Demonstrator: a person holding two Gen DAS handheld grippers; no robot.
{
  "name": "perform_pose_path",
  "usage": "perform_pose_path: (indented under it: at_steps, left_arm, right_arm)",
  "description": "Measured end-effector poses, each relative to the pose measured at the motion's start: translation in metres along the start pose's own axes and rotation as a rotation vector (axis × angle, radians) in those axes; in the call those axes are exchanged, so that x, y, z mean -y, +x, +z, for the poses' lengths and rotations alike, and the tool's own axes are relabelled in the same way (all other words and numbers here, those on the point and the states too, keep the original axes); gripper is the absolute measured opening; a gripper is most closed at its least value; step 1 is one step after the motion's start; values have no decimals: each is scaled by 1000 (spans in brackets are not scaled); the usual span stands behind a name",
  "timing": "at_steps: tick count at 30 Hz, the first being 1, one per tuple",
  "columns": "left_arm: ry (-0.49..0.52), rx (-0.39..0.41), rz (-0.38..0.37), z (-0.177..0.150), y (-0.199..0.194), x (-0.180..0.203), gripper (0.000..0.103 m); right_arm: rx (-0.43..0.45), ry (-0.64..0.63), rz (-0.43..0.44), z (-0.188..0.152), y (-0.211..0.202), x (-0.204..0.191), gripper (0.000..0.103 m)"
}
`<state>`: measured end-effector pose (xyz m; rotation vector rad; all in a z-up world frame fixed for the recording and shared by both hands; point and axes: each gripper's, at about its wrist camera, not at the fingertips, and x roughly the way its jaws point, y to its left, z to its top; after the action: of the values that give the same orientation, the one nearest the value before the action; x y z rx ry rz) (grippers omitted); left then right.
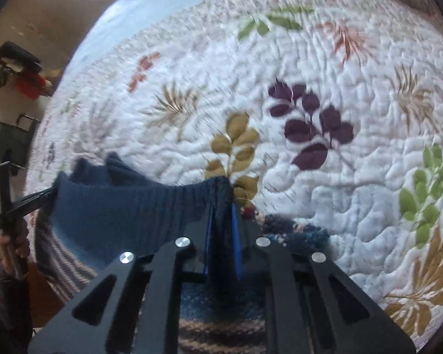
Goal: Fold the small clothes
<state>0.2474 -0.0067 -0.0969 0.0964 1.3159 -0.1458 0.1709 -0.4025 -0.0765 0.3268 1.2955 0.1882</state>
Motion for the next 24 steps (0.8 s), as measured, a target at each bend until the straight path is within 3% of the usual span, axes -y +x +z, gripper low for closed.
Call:
perform_pose_path:
  at_steps: [2,4,6,10,13,17,24]
  left_arm:
    - [30,24,40,-4,-6,6,30]
    - [29,43,48,-7,-17,6,37]
    - [21,62,60,-12,-31,3,44]
    - [29,154,53,-37,-76,7,59]
    - [50,163,-15,-56,-96,23,60]
    - [122,123,-57,-76,-92,58,60]
    - [141,33,-22,-91,-44,86,61]
  right_arm:
    - [11,-12,-12,-1,-1,-2,13]
    - [29,4,5,-4,-12,-2,22]
    - [43,15,12,-11,-27,-1,38]
    - [80,5,-11,-46,-69,-1,57]
    - [50,2,-41,-81,-88,0,59]
    - [-2,28,-61,-117,-91,4,63]
    - [-69,77,-43,-160,-68,21,63]
